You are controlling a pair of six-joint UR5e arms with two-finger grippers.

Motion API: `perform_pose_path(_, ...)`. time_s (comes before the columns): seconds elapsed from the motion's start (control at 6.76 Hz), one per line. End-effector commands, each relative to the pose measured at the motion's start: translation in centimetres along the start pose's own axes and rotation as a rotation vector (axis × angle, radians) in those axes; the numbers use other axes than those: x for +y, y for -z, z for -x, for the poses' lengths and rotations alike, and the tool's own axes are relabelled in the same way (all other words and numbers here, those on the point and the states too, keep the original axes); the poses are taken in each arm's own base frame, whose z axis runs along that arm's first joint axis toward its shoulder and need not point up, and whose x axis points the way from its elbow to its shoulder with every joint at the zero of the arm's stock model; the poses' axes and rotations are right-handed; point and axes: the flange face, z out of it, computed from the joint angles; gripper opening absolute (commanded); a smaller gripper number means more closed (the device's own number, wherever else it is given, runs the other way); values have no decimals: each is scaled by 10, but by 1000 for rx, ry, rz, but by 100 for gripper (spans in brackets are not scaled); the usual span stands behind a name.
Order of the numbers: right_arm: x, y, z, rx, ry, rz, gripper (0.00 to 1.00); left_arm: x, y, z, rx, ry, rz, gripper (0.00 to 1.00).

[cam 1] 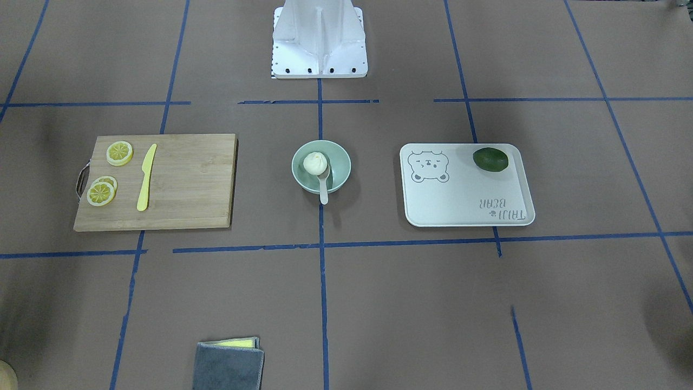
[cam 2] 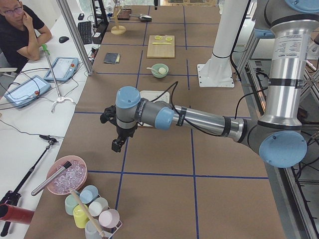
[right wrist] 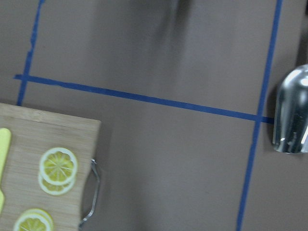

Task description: Put spoon and bun in bowl

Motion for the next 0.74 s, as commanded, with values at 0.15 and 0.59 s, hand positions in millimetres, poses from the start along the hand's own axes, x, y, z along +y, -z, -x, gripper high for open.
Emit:
perform_pose_path(0.15,55,-42,-86,-117,-16,118,100,23,2,4,68,151,112,100)
perform_pose_path(0.59,49,-20,-87,-42,13,77,100,39,-11,8,81,189,134,100)
